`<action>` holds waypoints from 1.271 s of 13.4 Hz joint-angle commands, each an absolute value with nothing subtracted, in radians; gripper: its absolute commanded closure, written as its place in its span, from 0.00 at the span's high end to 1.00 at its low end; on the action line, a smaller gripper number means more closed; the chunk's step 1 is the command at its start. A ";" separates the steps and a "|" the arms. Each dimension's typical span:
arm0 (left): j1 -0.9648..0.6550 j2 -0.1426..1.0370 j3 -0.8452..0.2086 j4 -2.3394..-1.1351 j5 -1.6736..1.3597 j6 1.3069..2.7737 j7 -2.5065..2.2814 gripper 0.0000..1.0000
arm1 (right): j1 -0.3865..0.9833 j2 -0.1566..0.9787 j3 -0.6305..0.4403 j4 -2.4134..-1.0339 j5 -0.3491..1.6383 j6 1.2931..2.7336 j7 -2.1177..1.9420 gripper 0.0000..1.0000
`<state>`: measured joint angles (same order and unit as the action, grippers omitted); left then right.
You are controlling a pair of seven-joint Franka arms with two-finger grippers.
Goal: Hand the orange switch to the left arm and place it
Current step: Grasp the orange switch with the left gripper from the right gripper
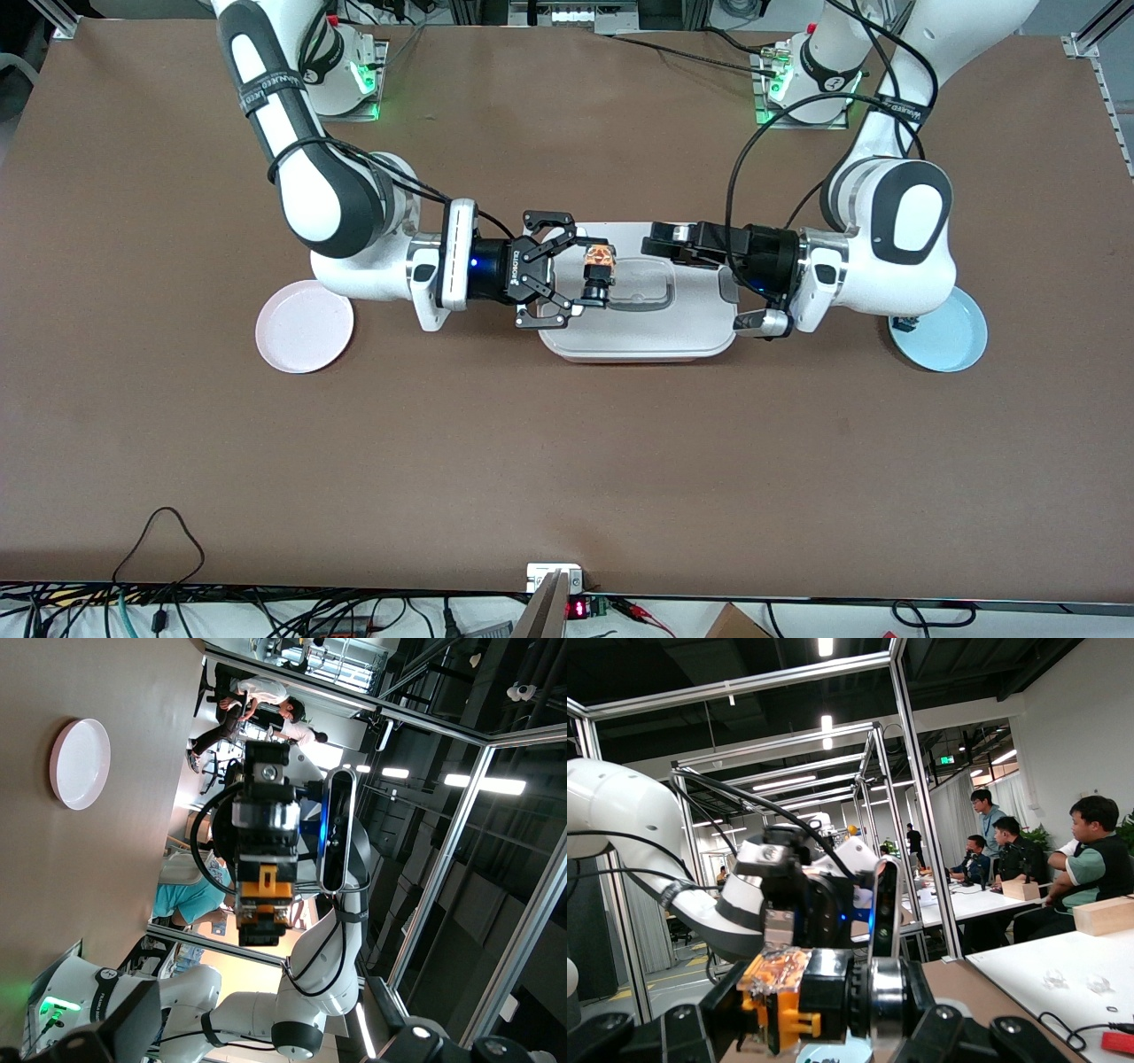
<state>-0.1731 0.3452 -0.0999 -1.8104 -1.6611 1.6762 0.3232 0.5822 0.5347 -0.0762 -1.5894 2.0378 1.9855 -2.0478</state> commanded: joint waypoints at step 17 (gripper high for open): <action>-0.259 0.509 -0.097 -1.617 -1.726 1.879 0.397 1.00 | 0.592 0.568 -0.097 -1.549 1.977 2.003 -2.092 0.01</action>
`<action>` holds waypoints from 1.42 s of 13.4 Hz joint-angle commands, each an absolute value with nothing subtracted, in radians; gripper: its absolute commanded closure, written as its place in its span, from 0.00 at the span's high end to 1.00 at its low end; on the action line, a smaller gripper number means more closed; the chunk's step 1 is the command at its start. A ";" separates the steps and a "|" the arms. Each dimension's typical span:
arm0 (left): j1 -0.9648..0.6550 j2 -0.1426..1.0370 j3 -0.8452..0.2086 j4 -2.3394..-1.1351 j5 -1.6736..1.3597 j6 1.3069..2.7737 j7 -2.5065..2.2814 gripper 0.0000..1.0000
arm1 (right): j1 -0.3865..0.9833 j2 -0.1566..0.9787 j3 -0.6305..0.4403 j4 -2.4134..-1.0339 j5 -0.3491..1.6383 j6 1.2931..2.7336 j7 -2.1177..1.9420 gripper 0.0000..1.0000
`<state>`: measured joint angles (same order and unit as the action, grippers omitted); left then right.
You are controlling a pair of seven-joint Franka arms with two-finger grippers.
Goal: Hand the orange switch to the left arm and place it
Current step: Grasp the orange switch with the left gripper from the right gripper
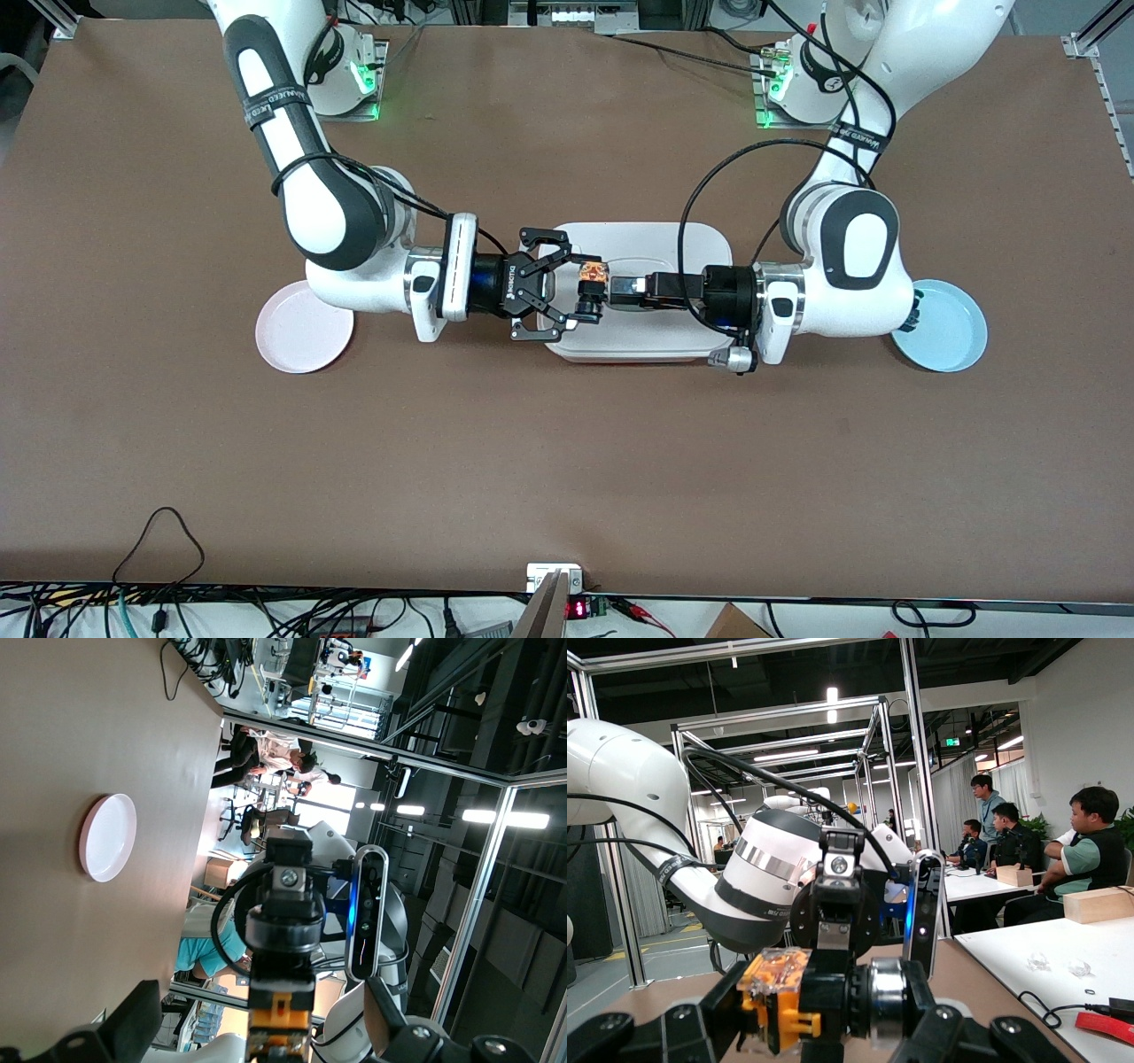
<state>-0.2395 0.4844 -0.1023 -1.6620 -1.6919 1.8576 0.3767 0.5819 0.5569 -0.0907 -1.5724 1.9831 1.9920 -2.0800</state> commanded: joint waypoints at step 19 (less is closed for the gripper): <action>-0.273 0.485 -0.097 -1.689 -1.749 1.849 0.531 0.13 | 0.591 0.568 -0.095 -1.551 1.983 2.003 -2.091 0.01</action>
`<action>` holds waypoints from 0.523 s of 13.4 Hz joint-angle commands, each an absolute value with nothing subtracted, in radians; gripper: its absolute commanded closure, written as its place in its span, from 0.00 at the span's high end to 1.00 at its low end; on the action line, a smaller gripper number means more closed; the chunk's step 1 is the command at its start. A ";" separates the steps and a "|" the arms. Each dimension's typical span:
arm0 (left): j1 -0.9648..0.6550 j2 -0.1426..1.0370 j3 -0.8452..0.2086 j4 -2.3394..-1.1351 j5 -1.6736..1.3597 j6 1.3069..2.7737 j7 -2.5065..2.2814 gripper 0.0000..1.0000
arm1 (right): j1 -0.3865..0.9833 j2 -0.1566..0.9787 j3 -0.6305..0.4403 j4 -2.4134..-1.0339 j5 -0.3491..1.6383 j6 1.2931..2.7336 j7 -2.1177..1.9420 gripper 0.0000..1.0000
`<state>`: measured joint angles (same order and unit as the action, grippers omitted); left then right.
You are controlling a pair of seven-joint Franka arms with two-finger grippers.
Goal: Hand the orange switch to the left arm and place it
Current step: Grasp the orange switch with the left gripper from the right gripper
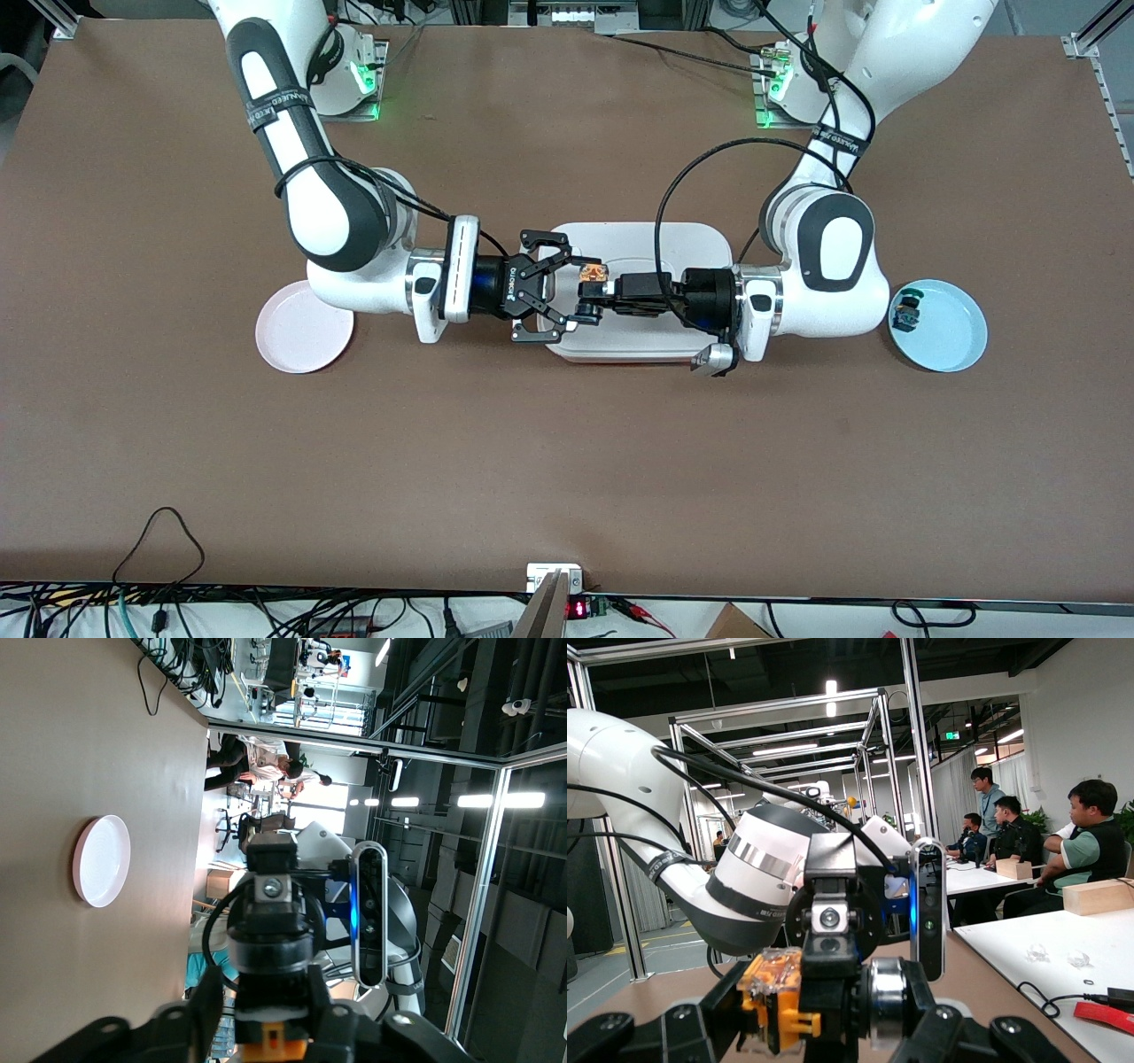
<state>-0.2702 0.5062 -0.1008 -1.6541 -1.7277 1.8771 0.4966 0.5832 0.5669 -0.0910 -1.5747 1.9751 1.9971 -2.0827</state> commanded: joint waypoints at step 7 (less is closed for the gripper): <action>-0.270 0.486 -0.097 -1.687 -1.749 1.822 0.509 0.00 | 0.580 0.568 -0.097 -1.552 1.979 2.003 -2.072 0.44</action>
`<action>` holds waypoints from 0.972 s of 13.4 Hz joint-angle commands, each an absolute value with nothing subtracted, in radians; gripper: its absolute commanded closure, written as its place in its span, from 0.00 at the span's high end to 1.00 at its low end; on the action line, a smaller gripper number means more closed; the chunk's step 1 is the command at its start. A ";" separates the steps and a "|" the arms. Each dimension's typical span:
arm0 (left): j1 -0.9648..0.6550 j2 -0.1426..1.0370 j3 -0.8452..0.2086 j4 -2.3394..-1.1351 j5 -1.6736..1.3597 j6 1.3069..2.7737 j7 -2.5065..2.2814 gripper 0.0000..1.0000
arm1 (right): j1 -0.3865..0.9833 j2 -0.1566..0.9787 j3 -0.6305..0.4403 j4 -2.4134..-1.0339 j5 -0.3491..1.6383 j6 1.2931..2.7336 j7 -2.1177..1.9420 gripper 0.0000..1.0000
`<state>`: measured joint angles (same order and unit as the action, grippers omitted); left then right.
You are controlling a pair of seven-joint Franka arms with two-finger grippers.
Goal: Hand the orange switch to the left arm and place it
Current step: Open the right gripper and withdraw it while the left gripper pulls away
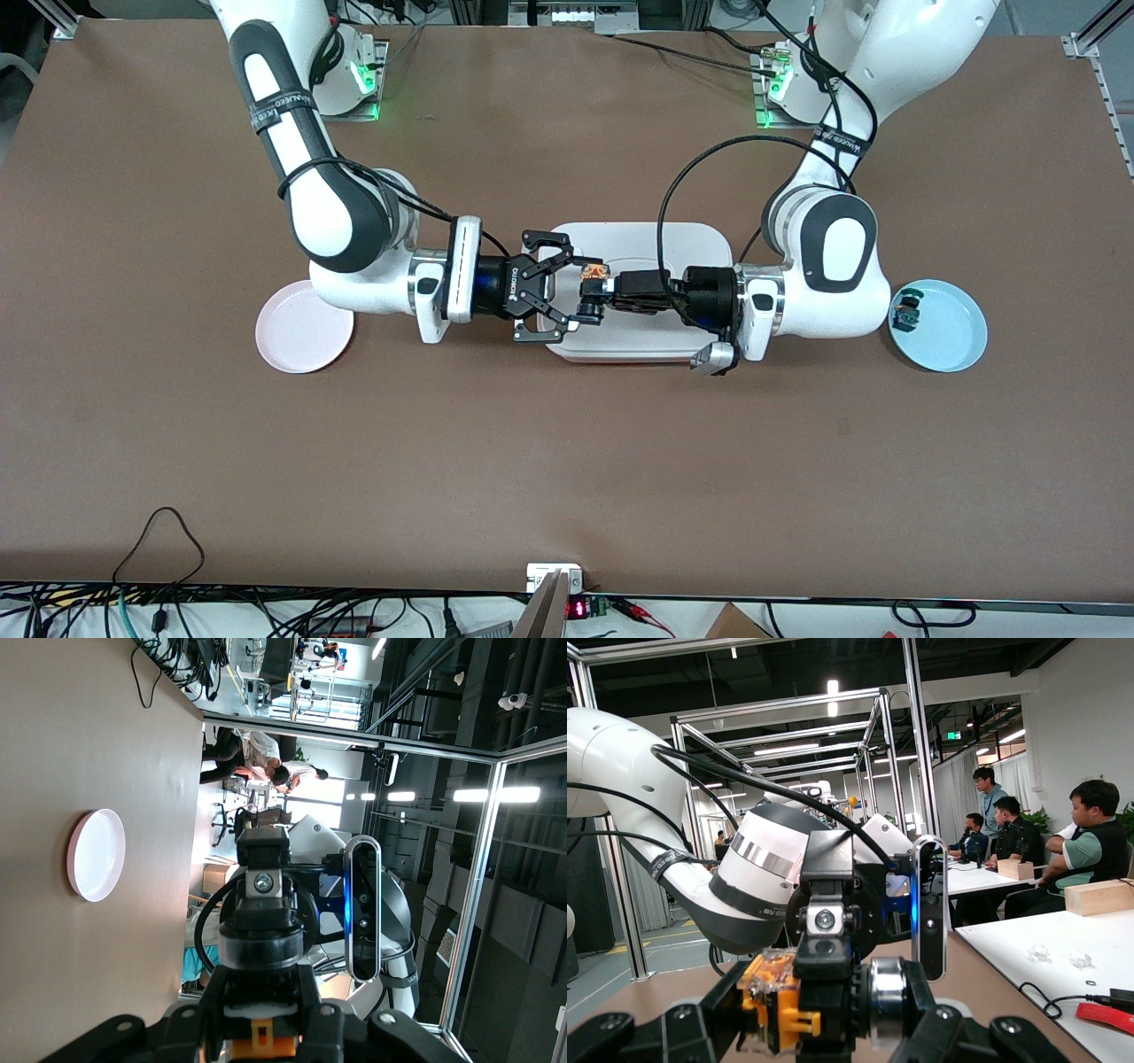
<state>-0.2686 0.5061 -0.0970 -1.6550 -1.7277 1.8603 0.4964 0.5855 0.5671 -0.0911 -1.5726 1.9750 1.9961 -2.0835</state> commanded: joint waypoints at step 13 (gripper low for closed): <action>-0.220 0.462 -0.072 -1.689 -1.643 1.724 0.471 0.00 | 0.273 0.512 -0.098 -1.572 1.623 1.579 -1.979 1.00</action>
